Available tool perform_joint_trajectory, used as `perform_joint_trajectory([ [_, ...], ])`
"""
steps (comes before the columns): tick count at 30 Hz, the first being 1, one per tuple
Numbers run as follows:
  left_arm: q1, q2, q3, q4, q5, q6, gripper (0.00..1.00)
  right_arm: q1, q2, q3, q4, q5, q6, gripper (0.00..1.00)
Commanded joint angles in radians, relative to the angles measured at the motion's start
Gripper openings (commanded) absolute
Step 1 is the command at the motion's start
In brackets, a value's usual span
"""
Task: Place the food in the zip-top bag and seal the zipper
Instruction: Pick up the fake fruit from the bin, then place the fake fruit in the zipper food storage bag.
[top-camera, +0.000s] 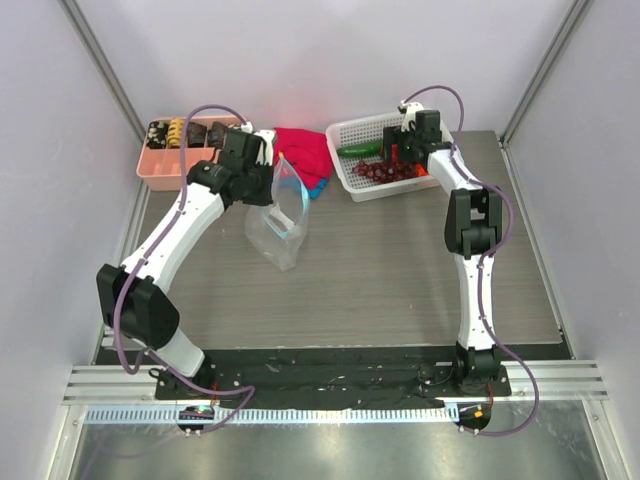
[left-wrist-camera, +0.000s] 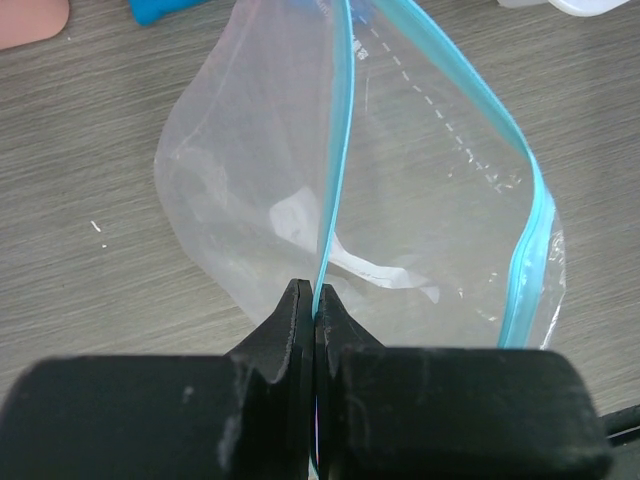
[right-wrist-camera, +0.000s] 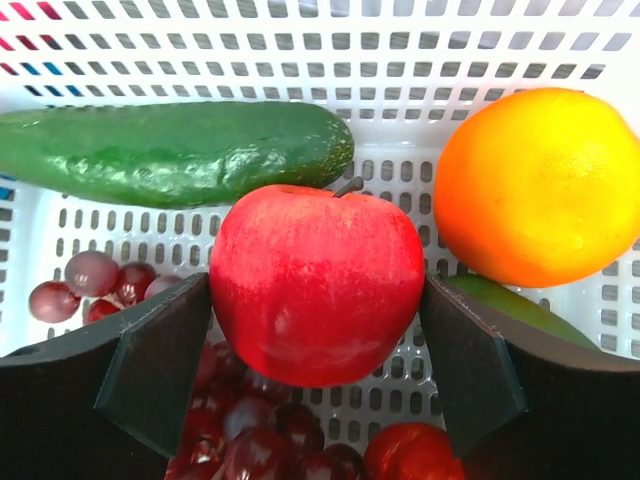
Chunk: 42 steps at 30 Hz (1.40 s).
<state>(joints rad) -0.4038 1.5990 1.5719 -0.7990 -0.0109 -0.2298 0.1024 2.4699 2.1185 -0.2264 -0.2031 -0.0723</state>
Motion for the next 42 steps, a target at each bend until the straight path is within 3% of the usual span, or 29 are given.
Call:
perform_joint_trajectory([
  [1,0.0,0.012,0.011,0.017,-0.011,-0.006,0.0,0.003,0.017,0.043,0.071,0.036,0.011,0.85],
  [5,-0.001,0.013,0.013,0.012,-0.009,-0.009,0.0,0.0,-0.02,0.031,0.071,0.013,0.022,0.7],
  [6,-0.001,0.013,0.011,0.012,-0.009,-0.009,0.0,0.0,-0.055,0.018,0.075,0.004,0.025,0.59],
  [8,0.0,0.013,0.013,0.011,-0.011,-0.013,0.0,-0.001,-0.101,0.008,0.079,-0.022,0.031,0.48],
  [9,0.002,0.015,0.011,0.009,-0.011,-0.017,0.0,-0.003,-0.15,0.0,0.082,-0.035,0.042,0.37],
  [12,0.002,0.018,0.017,0.007,-0.008,-0.029,0.0,-0.007,-0.233,-0.028,0.082,-0.096,0.071,0.21],
  [15,0.0,0.026,0.025,0.004,-0.001,-0.04,0.0,-0.009,-0.354,-0.086,0.079,-0.178,0.111,0.12],
  [19,0.014,0.052,0.048,-0.015,0.006,-0.066,0.0,-0.01,-0.526,-0.163,0.075,-0.329,0.198,0.08],
  [22,0.039,0.064,0.068,-0.028,0.098,-0.103,0.0,-0.004,-0.609,-0.245,0.11,-0.496,0.322,0.07],
  [26,0.056,0.07,0.076,-0.02,0.176,-0.141,0.0,0.043,-0.797,-0.477,0.422,-0.65,0.579,0.07],
  [29,0.054,0.065,0.071,-0.009,0.221,-0.163,0.0,0.136,-0.864,-0.624,0.49,-0.679,0.637,0.06],
  [32,0.057,0.062,0.071,-0.009,0.259,-0.169,0.0,0.251,-0.884,-0.684,0.454,-0.648,0.592,0.06],
  [42,0.102,0.033,0.04,0.038,0.43,-0.2,0.0,0.462,-0.783,-0.707,0.234,-0.438,0.254,0.06],
])
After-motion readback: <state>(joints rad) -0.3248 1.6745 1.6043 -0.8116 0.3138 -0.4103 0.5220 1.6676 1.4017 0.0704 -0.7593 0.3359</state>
